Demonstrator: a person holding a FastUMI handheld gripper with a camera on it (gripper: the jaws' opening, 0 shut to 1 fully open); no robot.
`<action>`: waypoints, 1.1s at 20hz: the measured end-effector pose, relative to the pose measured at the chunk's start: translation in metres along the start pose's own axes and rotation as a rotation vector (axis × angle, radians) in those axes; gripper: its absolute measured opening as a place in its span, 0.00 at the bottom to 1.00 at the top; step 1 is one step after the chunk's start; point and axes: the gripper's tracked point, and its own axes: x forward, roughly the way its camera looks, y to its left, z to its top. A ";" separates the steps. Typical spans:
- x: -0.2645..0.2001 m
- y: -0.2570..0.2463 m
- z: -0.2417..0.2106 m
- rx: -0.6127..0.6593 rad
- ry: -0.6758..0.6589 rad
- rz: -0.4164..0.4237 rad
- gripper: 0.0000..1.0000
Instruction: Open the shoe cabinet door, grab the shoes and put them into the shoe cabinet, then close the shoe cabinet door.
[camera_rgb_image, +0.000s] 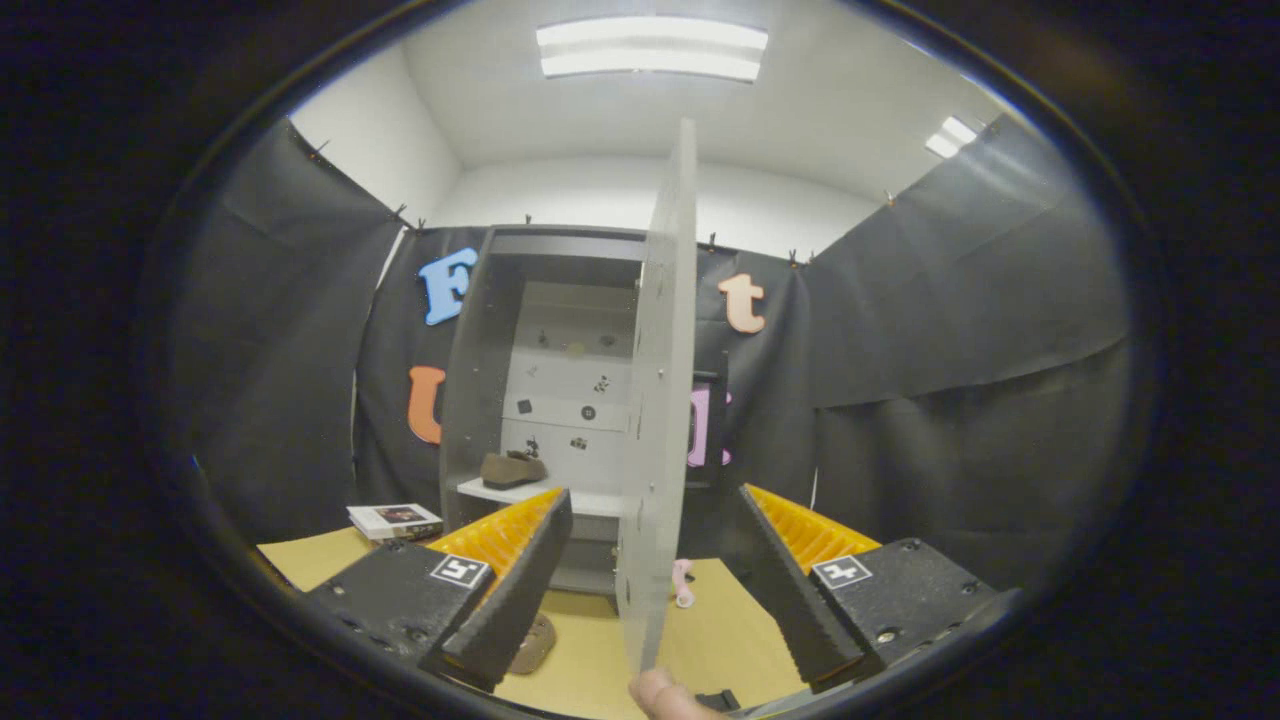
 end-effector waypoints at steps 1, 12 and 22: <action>0.000 0.010 -0.013 0.009 0.005 -0.001 1.00; 0.075 0.135 -0.159 0.076 0.129 0.114 1.00; 0.119 0.203 -0.327 0.099 0.392 0.201 1.00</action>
